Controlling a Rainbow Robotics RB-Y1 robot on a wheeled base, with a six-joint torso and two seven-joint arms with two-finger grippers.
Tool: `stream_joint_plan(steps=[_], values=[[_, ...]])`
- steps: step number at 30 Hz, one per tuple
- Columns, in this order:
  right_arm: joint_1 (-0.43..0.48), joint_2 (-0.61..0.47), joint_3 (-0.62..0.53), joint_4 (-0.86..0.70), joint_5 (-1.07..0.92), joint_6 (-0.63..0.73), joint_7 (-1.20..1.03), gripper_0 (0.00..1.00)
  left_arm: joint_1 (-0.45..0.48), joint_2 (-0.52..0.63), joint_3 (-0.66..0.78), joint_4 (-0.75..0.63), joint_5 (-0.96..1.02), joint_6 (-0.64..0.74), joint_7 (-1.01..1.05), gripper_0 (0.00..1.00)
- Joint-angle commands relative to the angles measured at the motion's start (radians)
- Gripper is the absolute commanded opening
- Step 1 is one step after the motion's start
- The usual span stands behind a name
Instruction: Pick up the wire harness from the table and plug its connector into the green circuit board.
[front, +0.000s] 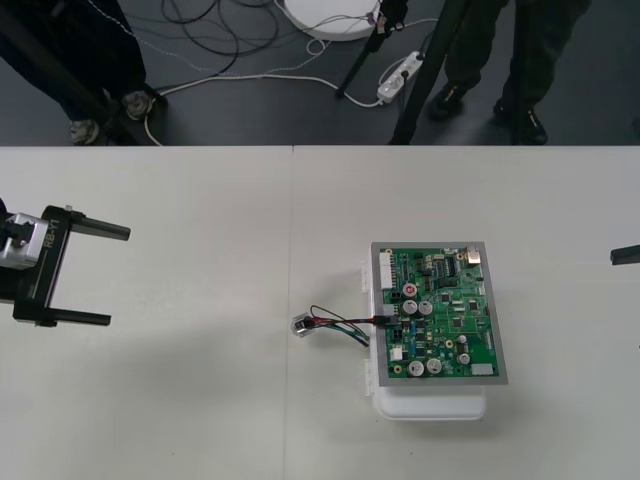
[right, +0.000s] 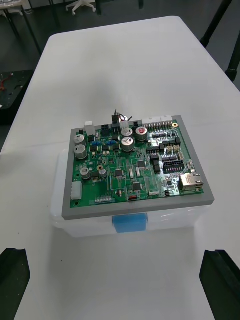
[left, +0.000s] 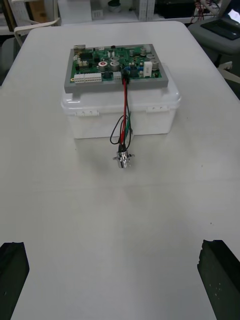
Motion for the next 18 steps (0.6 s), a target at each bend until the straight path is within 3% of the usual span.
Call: stream_joint_plan(steps=[1,18], values=[[0.012,-0.046,-0.035,-0.054,0.036,0.013,0.014,1.0,0.057,-0.015,0.102,-0.09,0.0,-0.043,0.163,1.0],[-0.001,-0.043,-0.069,-0.125,0.076,-0.003,-0.063,1.0,0.202,-0.015,0.21,-0.228,0.026,-0.043,0.28,1.0]])
